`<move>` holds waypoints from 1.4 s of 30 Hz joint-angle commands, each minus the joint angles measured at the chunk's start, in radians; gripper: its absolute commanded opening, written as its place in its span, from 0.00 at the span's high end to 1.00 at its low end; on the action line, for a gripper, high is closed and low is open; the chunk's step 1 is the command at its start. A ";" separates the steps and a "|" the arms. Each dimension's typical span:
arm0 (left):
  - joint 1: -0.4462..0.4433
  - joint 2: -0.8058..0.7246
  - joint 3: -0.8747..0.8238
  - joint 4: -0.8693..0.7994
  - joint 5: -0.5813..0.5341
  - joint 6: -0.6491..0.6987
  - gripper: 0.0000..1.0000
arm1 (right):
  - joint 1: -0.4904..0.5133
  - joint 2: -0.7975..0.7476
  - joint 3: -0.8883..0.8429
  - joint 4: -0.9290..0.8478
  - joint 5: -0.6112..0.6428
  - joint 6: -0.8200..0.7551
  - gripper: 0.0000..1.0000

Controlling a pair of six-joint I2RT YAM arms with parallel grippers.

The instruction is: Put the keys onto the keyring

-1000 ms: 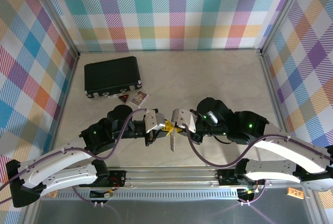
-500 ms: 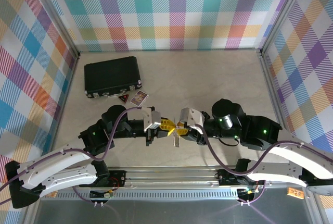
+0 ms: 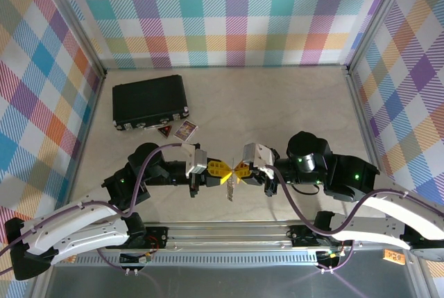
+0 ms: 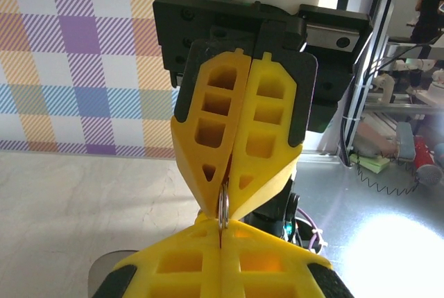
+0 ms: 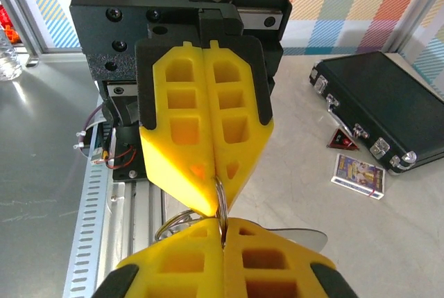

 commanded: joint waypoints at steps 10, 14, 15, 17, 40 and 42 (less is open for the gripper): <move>-0.003 0.022 0.107 -0.250 -0.153 0.174 0.87 | 0.009 0.073 0.099 -0.153 0.072 -0.044 1.00; -0.003 0.035 0.114 -0.274 -0.172 0.194 0.83 | 0.012 0.122 0.137 -0.212 0.067 -0.066 1.00; -0.003 0.037 0.114 -0.274 -0.172 0.195 0.82 | 0.014 0.131 0.141 -0.221 0.065 -0.071 1.00; -0.003 0.043 0.113 -0.275 -0.169 0.195 0.78 | 0.021 0.157 0.156 -0.251 0.071 -0.081 1.00; -0.003 -0.001 0.068 -0.103 -0.033 0.092 1.00 | 0.041 0.102 0.084 -0.088 0.000 -0.019 0.85; -0.003 -0.007 0.062 -0.075 -0.016 0.080 1.00 | 0.041 0.075 0.065 -0.054 -0.013 -0.009 0.83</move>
